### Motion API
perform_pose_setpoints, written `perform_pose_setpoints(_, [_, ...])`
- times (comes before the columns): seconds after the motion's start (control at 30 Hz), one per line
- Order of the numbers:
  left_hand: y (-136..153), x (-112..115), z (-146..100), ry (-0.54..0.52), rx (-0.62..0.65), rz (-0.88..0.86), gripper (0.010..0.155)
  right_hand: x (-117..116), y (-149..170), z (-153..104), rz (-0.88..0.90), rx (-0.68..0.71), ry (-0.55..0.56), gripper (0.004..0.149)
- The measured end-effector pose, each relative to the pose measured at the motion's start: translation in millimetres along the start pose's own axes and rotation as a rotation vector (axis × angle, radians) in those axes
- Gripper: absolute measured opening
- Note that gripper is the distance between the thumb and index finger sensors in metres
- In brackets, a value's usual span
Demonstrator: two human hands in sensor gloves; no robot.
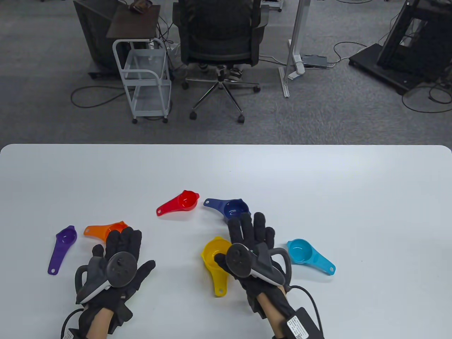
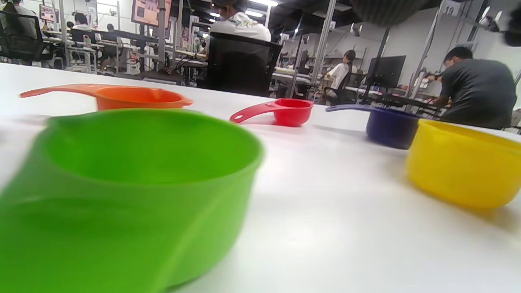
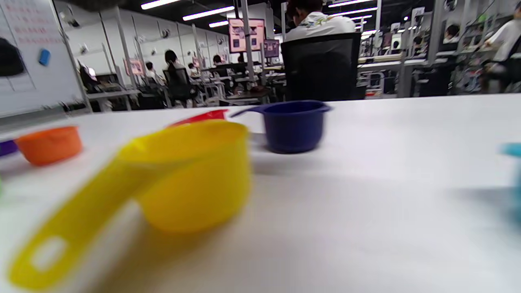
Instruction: Nest plastic measuring cups
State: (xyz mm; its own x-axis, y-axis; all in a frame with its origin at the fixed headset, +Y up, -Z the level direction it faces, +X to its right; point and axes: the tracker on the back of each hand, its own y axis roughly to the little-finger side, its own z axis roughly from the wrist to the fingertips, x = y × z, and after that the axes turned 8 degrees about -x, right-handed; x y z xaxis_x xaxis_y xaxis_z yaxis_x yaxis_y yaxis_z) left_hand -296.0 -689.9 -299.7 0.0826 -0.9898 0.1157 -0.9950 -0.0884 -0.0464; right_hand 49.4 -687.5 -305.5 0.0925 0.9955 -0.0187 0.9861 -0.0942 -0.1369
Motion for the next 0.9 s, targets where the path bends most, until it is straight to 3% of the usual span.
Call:
perform_pose_setpoints(0.13, [7,7,4,0.108,-0.004,-0.036,0.083,-19,37,-12,-0.089,-0.044,0.082,0.093])
perform_pose_setpoints(0.2, [7,12,6,0.191,-0.021,0.039,0.083,-26,56,-12,-0.053,-0.105,-0.044,0.095])
perform_pose_setpoints(0.3, [7,19,7,0.304,-0.087,0.113,0.087,-24,69,-15,0.018,-0.132,0.015,0.095])
perform_pose_setpoints(0.47, [10,34,10,0.438,-0.119,0.122,0.090,-24,75,-17,0.088,-0.156,-0.020,0.095])
perform_pose_setpoints(0.63, [-1,38,13,0.416,-0.120,0.137,0.085,-22,74,-19,0.096,-0.151,-0.010,0.095])
perform_pose_setpoints(0.9, [-13,31,9,0.257,-0.073,0.099,0.082,-20,76,-22,0.115,-0.172,-0.011,0.096])
